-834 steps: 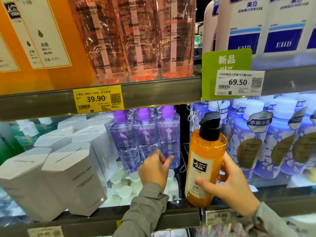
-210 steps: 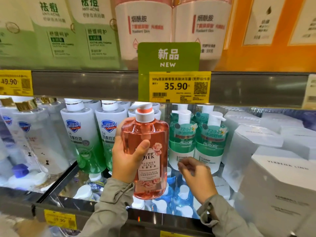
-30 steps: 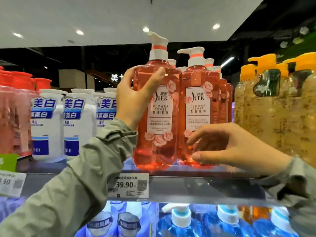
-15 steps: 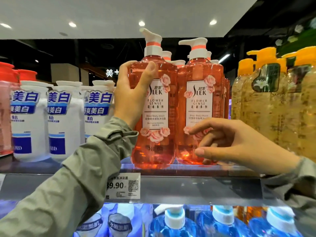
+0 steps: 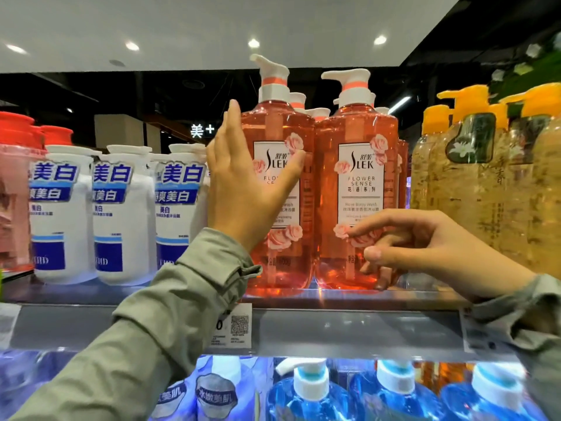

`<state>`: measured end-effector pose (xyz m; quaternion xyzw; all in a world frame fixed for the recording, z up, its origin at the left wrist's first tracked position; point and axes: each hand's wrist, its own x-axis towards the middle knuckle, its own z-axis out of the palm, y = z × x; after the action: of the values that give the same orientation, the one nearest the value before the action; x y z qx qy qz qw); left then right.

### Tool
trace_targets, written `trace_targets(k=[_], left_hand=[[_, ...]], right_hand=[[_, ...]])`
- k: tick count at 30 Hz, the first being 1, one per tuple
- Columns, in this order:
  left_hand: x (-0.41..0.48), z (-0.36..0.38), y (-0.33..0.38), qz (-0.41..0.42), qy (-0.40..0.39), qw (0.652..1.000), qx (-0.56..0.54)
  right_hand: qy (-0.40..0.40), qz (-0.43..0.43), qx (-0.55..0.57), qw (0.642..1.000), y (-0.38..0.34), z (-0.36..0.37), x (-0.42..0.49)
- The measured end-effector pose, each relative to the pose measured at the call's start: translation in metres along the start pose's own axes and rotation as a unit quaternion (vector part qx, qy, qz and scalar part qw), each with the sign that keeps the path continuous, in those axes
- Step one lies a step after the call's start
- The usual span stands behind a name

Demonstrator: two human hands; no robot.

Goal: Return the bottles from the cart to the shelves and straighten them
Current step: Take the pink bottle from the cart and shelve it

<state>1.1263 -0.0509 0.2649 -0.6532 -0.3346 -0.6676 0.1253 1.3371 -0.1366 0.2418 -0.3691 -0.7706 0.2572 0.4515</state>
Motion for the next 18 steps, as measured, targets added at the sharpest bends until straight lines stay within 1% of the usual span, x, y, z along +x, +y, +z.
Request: trace_targets(k=[2, 6, 10, 13, 15, 18], left_hand=[[0.001, -0.002, 0.0, 0.004, -0.006, 1.0, 0.005], [0.002, -0.004, -0.002, 0.009, -0.048, 0.999, 0.013], [-0.001, 0.0, 0.001, 0.043, -0.052, 0.997, 0.021], [-0.003, 0.001, 0.002, 0.054, -0.057, 0.996, 0.031], [-0.002, -0.001, 0.002, 0.079, -0.05, 0.995, 0.039], [0.0, -0.005, -0.003, 0.138, -0.041, 0.987, 0.066]], right_hand=[[-0.008, 0.002, 0.009, 1.0, 0.001, -0.001, -0.001], [-0.007, 0.008, 0.029, 1.0, 0.003, -0.001, -0.001], [-0.012, 0.014, 0.039, 0.999, 0.004, -0.003, 0.004], [-0.015, 0.024, 0.052, 0.998, 0.004, -0.005, 0.007], [-0.021, 0.032, 0.064, 0.997, 0.004, -0.005, 0.008], [-0.033, 0.037, 0.066, 0.997, 0.003, -0.003, 0.012]])
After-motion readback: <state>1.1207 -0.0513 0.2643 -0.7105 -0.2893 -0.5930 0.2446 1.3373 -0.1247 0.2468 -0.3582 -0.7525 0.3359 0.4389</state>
